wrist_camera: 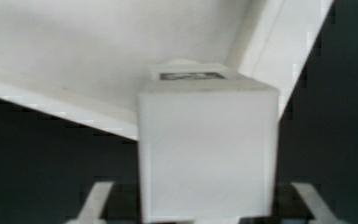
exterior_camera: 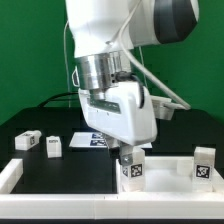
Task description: Assemble square table
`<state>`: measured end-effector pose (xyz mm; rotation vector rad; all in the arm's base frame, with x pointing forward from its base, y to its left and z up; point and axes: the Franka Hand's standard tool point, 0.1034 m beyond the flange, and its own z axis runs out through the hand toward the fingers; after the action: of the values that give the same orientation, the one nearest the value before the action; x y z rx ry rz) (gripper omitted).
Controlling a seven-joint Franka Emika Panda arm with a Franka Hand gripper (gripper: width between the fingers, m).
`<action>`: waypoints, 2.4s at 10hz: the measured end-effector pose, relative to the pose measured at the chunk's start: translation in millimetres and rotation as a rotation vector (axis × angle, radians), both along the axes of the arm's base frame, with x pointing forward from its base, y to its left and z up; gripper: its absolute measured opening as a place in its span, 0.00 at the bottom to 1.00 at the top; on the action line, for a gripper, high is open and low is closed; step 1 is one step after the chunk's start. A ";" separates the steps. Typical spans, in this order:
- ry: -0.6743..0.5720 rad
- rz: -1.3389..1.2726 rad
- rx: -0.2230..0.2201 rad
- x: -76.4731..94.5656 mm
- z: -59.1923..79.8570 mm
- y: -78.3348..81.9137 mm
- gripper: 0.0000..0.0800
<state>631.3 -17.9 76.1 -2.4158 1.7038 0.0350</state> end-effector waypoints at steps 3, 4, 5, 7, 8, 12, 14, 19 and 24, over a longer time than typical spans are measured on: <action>0.038 -0.149 0.019 -2.8 -1.0 1.1 0.45; 0.024 -0.066 0.005 -2.4 -0.6 2.8 0.45; 0.003 0.089 -0.045 -0.7 1.0 9.0 0.68; -0.027 0.392 -0.083 -0.6 1.4 18.5 0.79; -0.030 0.413 -0.086 -0.8 0.8 16.2 0.81; -0.114 1.140 -0.168 1.1 3.0 18.2 0.81; -0.124 1.189 -0.178 -1.0 0.4 12.0 0.81; -0.094 0.945 -0.161 -1.5 -1.0 13.1 0.36; -0.009 0.420 -0.113 0.7 -1.4 13.3 0.36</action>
Offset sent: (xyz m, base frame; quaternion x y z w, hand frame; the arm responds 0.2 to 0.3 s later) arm 0.0000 0.0000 0.0000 0.0000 0.0000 -0.0650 0.9979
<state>632.0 -4.6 74.7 -2.8083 1.1951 -0.0149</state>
